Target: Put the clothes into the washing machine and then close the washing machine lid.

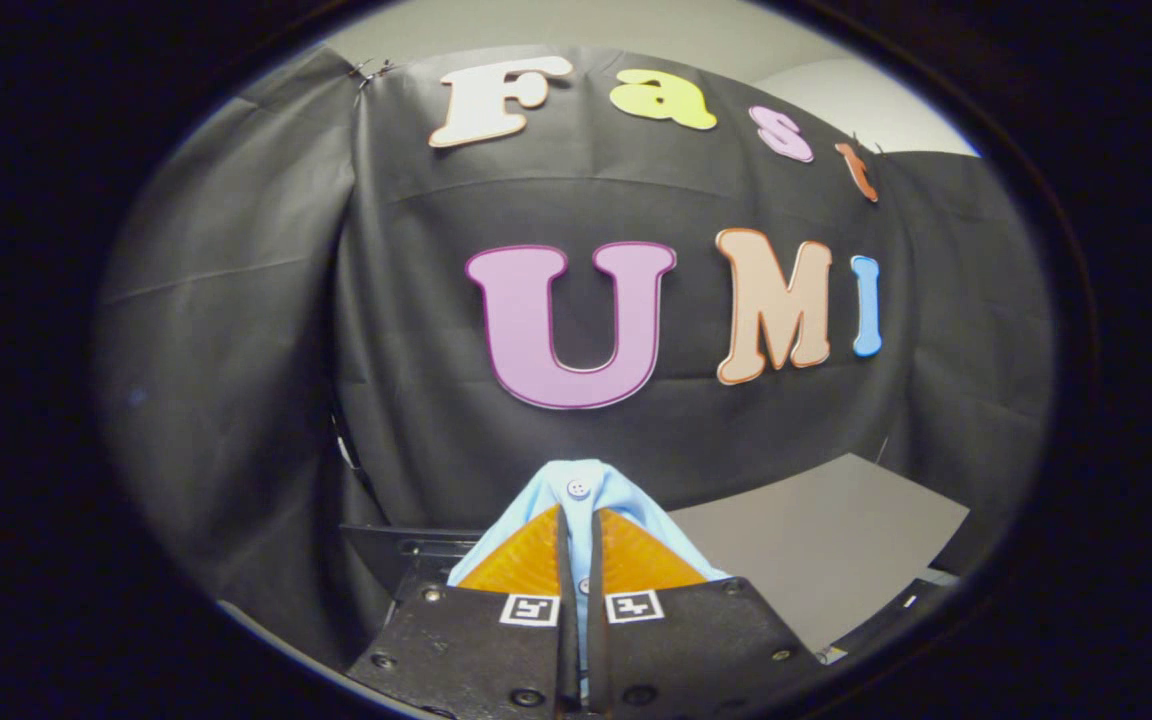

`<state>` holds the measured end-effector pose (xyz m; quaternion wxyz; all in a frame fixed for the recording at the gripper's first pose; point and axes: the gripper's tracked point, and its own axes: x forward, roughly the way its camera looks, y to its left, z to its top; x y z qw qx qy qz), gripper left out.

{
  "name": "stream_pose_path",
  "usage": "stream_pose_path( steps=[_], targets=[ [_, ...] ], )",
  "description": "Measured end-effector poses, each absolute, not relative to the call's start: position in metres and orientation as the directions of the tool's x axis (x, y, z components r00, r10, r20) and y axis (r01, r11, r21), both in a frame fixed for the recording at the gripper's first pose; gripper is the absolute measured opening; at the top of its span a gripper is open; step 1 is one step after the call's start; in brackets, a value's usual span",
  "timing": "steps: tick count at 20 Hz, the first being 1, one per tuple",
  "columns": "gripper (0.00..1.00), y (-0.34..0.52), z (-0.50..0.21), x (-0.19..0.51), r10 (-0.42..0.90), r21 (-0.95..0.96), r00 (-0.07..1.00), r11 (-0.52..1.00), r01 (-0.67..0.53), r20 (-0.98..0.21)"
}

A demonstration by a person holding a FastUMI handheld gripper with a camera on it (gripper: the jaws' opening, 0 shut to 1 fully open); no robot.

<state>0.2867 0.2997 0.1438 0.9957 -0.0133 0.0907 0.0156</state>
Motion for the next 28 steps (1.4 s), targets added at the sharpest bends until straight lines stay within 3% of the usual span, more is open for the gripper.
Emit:
stream_pose_path(
  steps=[12, 28],
  targets=[
    [0.03, 0.361, 0.001, 0.281, 0.053, -0.093, 0.95, 0.992, -0.086, -0.308],
    [0.03, 0.383, -0.173, 0.29, 0.095, -0.03, 0.847, 0.991, -0.129, -0.523]
  ],
)
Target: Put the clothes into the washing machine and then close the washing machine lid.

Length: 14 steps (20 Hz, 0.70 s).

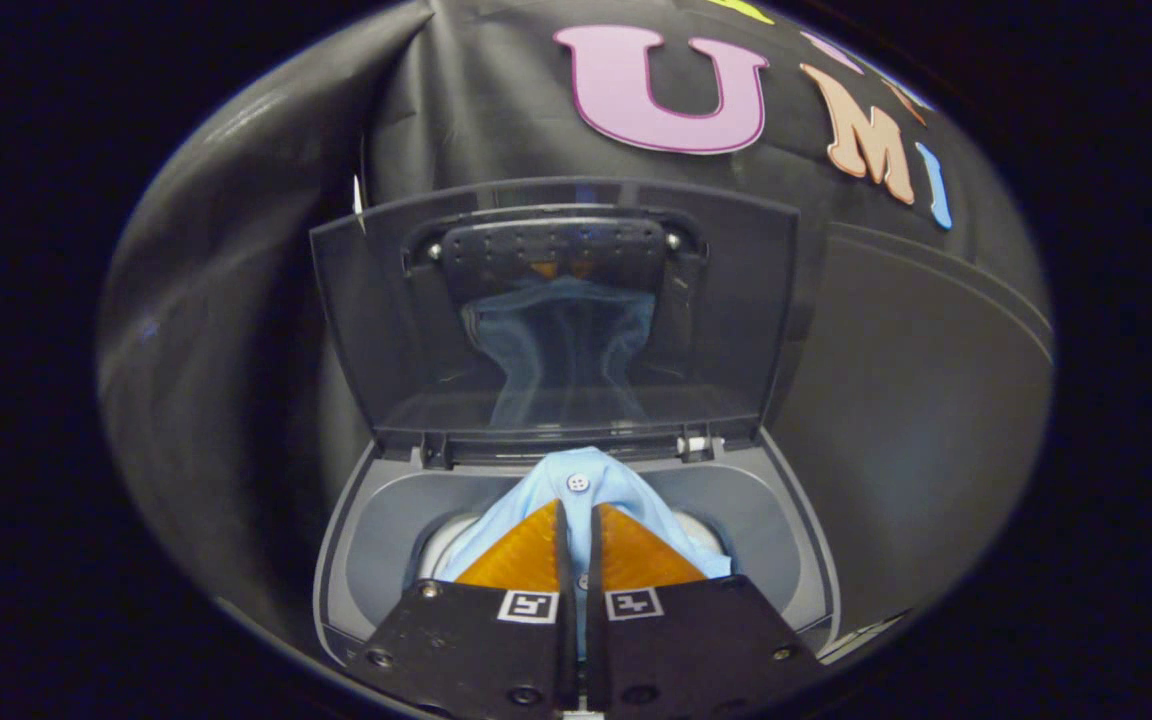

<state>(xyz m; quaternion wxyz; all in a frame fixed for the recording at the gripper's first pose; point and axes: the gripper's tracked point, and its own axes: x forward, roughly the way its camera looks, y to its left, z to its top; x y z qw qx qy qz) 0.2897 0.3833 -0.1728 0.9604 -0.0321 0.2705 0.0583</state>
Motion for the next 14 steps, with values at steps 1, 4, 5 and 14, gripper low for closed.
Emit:
stream_pose_path(
  steps=[1, 4, 5, 14],
  targets=[
    [0.03, 0.383, -0.182, 0.29, 0.094, -0.032, 0.839, 0.991, -0.131, -0.536],
    [0.04, 0.382, -0.209, 0.285, 0.091, -0.051, 0.803, 0.988, -0.149, -0.589],
    [0.04, 0.382, -0.217, 0.284, 0.091, -0.054, 0.787, 0.986, -0.156, -0.61],
    [0.11, 0.371, -0.26, 0.273, 0.054, -0.097, 0.709, 0.981, -0.17, -0.703]
  ],
)
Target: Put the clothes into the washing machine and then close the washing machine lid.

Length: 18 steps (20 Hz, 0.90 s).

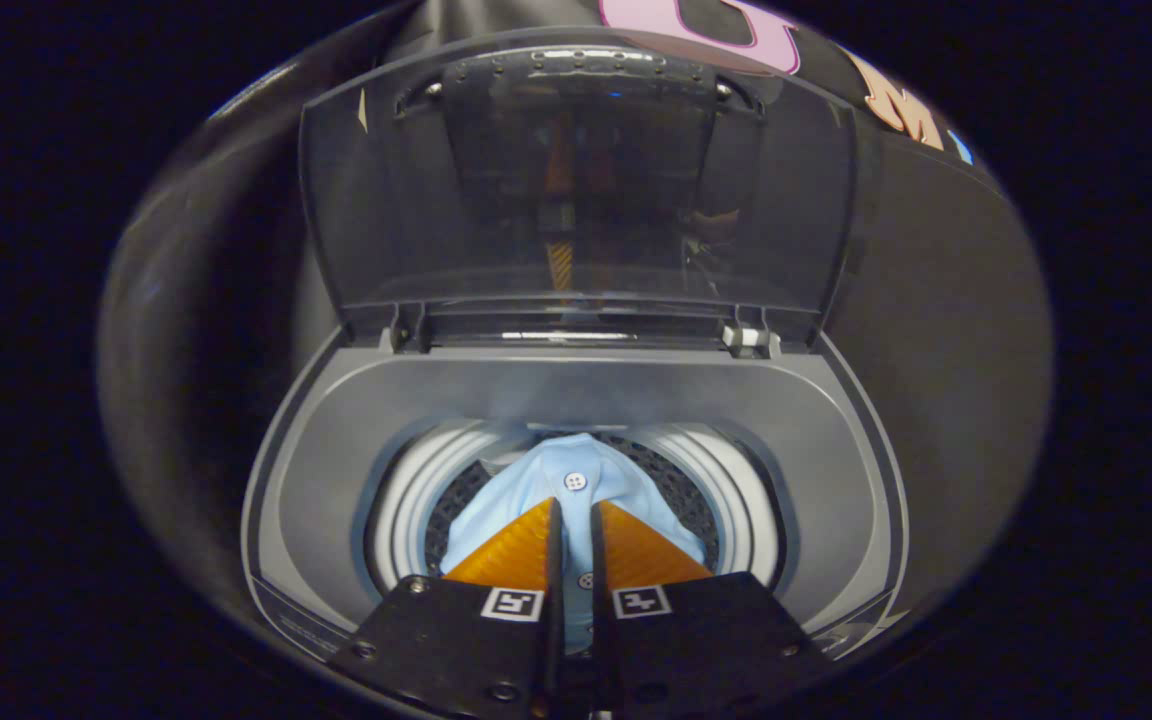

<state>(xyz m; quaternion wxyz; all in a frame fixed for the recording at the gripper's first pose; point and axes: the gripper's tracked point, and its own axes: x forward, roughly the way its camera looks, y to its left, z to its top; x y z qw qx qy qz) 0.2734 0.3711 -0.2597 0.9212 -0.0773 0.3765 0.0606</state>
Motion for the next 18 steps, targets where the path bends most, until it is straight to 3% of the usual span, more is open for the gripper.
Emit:
stream_pose_path(
  steps=[1, 2, 3, 8, 13, 18],
  targets=[
    [0.17, 0.364, -0.258, 0.276, 0.026, -0.105, 0.719, 0.985, -0.138, -0.695],
    [0.29, 0.366, -0.252, 0.278, 0.046, -0.073, 0.74, 0.989, -0.127, -0.671],
    [0.33, 0.367, -0.244, 0.279, 0.061, -0.045, 0.751, 0.992, -0.121, -0.657],
    [0.84, 0.365, -0.236, 0.272, 0.103, 0.033, 0.763, 0.994, -0.106, -0.638],
    [0.85, 0.375, -0.229, 0.256, 0.143, 0.067, 0.761, 0.989, -0.13, -0.632],
    [0.89, 0.384, -0.175, 0.253, 0.135, 0.022, 0.856, 0.989, -0.143, -0.5]
  ],
)
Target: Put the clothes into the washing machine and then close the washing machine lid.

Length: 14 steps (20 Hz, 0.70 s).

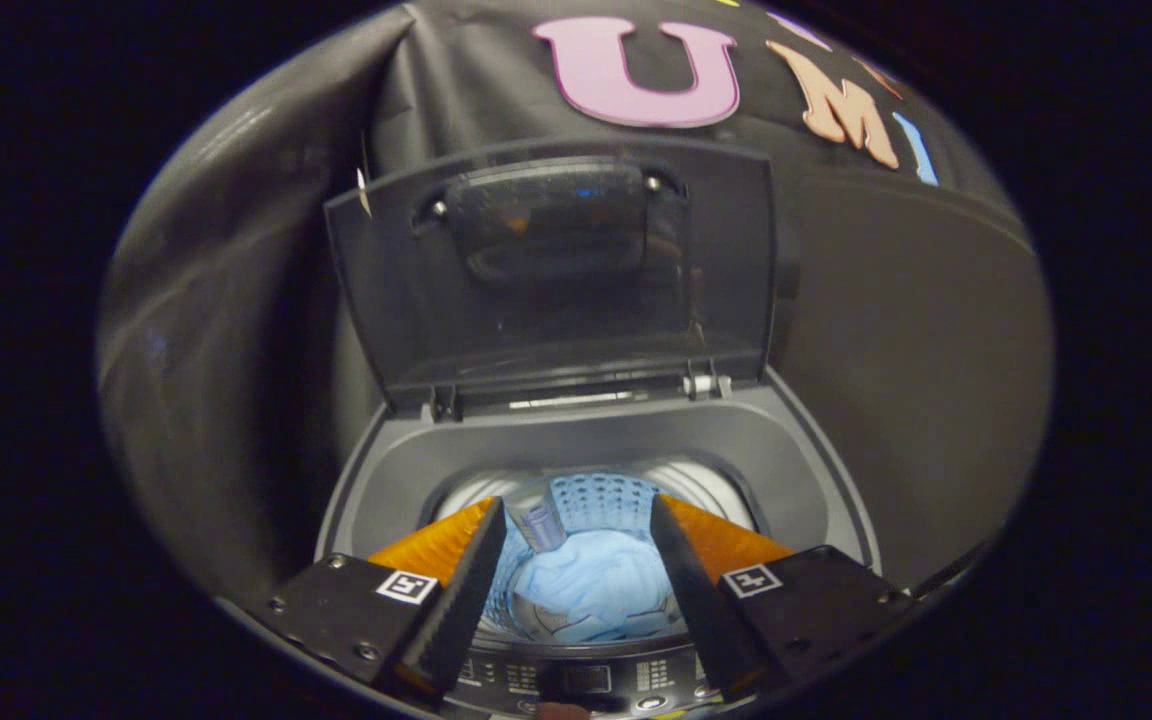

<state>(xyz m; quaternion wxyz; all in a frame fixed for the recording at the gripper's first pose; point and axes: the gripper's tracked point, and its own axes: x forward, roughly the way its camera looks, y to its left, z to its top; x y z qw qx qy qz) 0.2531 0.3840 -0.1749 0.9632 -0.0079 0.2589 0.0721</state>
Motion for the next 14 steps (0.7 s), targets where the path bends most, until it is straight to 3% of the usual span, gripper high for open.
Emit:
stream_pose_path(
  steps=[5, 14],
  targets=[
    [0.99, 0.409, -0.111, 0.243, 0.185, 0.022, 0.903, 0.981, -0.192, -0.388],
    [0.98, 0.431, 0.024, 0.247, 0.198, -0.056, 0.958, 0.975, -0.214, -0.205]
  ],
)
